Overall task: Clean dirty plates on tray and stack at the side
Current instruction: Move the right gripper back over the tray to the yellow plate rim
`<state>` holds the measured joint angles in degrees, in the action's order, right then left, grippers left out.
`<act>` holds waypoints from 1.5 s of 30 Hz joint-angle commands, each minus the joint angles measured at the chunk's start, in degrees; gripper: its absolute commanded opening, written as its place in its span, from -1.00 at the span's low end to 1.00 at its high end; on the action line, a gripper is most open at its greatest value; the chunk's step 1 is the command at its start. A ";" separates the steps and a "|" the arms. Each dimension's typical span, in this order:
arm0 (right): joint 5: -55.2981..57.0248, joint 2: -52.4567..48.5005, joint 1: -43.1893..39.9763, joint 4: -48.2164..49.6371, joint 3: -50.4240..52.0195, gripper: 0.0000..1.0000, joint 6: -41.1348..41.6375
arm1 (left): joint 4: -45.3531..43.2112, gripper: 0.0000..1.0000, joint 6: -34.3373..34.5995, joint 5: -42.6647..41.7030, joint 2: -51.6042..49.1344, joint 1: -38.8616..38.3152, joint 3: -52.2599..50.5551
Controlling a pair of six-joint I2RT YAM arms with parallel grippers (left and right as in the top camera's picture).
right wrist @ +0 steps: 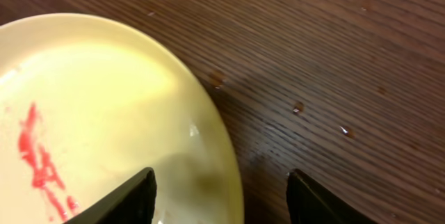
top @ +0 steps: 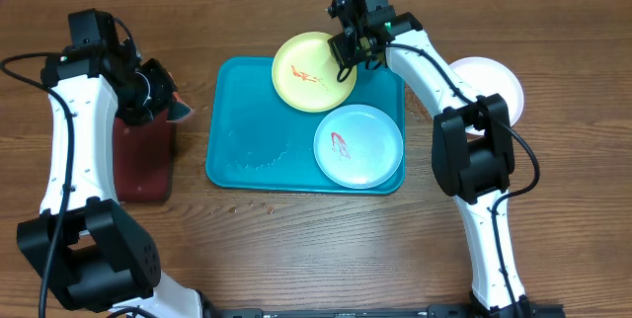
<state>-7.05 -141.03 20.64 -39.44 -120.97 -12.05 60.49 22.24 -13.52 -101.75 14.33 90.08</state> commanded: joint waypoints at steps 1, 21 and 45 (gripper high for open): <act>-2.05 -1.31 0.00 0.63 -0.15 0.27 0.04 | -0.26 -0.92 -1.29 -0.48 0.15 -0.13 0.39; -2.05 -2.40 2.51 -4.81 -5.73 -0.92 6.10 | -1.27 -0.92 -1.70 -0.46 0.13 -0.13 0.39; 3.78 -5.42 11.13 -14.12 -8.90 -0.24 10.38 | -1.57 -0.92 -2.60 -0.46 0.13 -0.11 0.39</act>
<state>-4.62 -144.05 32.64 -54.61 -129.01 1.45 58.74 21.15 -13.52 -101.75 14.33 90.08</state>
